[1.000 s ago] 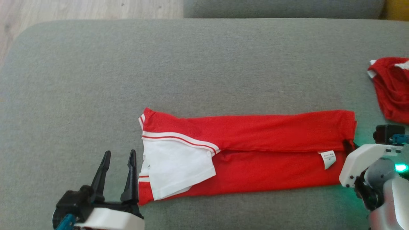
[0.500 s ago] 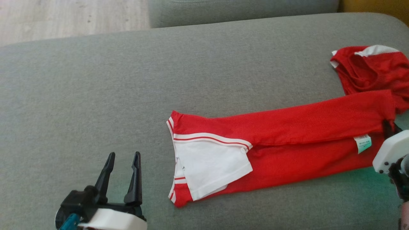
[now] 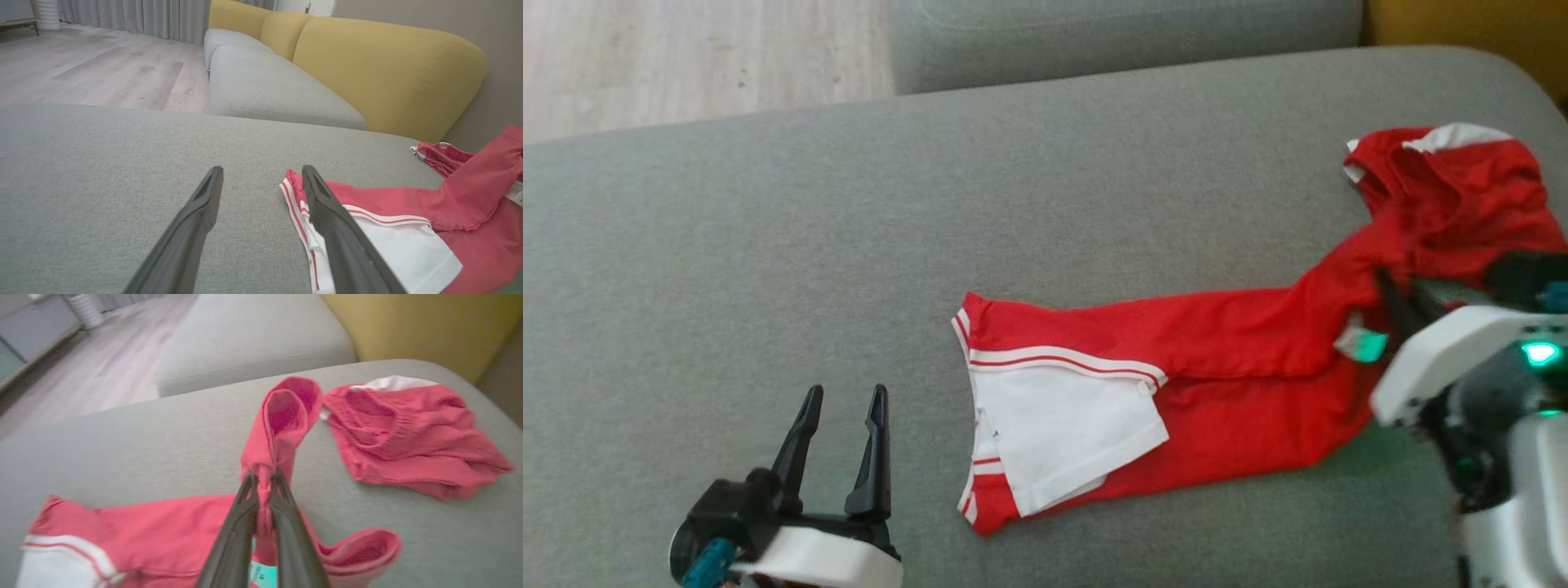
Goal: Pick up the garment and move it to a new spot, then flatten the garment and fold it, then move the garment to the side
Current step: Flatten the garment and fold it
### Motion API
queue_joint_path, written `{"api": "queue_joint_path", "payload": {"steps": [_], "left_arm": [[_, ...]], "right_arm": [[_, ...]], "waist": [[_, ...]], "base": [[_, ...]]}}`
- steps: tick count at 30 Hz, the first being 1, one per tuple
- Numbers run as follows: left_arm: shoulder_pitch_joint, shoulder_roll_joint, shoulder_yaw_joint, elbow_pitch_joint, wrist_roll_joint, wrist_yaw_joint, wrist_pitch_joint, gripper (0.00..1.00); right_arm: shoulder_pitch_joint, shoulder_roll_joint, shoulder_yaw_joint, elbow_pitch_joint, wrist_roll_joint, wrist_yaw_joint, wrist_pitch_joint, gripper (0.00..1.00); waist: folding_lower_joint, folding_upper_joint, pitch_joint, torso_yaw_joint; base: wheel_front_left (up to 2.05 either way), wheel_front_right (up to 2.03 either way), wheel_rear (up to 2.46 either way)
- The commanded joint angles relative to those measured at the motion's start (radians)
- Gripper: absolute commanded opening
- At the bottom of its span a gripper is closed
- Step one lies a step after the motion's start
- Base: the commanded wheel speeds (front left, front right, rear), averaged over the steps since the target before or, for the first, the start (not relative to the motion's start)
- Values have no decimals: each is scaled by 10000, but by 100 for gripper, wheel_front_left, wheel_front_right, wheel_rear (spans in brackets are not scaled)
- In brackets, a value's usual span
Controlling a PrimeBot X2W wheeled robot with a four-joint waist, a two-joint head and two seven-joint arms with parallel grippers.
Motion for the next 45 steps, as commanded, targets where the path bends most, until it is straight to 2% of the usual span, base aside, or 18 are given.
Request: {"api": "queue_joint_path", "payload": {"steps": [1, 7, 12, 19, 30, 31, 33, 34, 39, 45], "left_arm": [[-384, 108, 391, -250, -60, 5, -44, 100], [-248, 115, 375, -241, -124, 27, -45, 100], [-117, 134, 358, -242, -176, 46, -38, 100], [-98, 124, 267, -351, -166, 74, 25, 100], [-315, -12, 207, -139, -184, -54, -36, 100], [-329, -25, 201, -117, -186, -64, -43, 100], [-363, -61, 179, -72, -182, -79, -55, 100], [-374, -78, 167, -51, -181, -85, -60, 100], [-409, -183, 100, 27, -173, -90, -89, 100], [-457, -294, 39, 110, -163, -107, -123, 100]], "right_arm": [[-16, 16, 519, -629, 295, -7, 72, 0], [560, 394, 2280, -1644, 1258, -7, 255, 0], [878, 604, 3552, -1561, 1995, -7, -67, 0], [418, 619, 5094, -310, 3108, -7, -1080, 0], [-1232, 621, 6247, 2366, 3856, -7, -2245, 0], [-1364, 621, 6394, 2546, 3896, -7, -2343, 2], [-1570, 621, 6737, 2740, 4171, -7, -2590, 97], [-1646, 621, 6884, 2792, 4340, -7, -2719, 100], [-2064, 622, 7252, 2920, 4704, -7, -3366, 100], [-2467, 622, 6880, 2961, 3900, -7, -4230, 100]], "waist": [[0, 0, -164, 164], [0, 0, -481, 691], [0, 0, -622, 1118], [0, 0, -543, 1584], [0, 0, -285, 1938], [0, 0, -273, 1952], [0, 0, -257, 1974], [0, 0, -254, 1979], [0, 0, -249, 1900], [0, 0, -263, 1726]], "base": [[0, 0, 0], [0, 0, 0], [0, 0, 0], [0, 0, 0], [0, 0, 0], [0, 0, 0], [0, 0, 0], [0, 0, 0], [0, 0, 0], [0, 0, 0]]}}
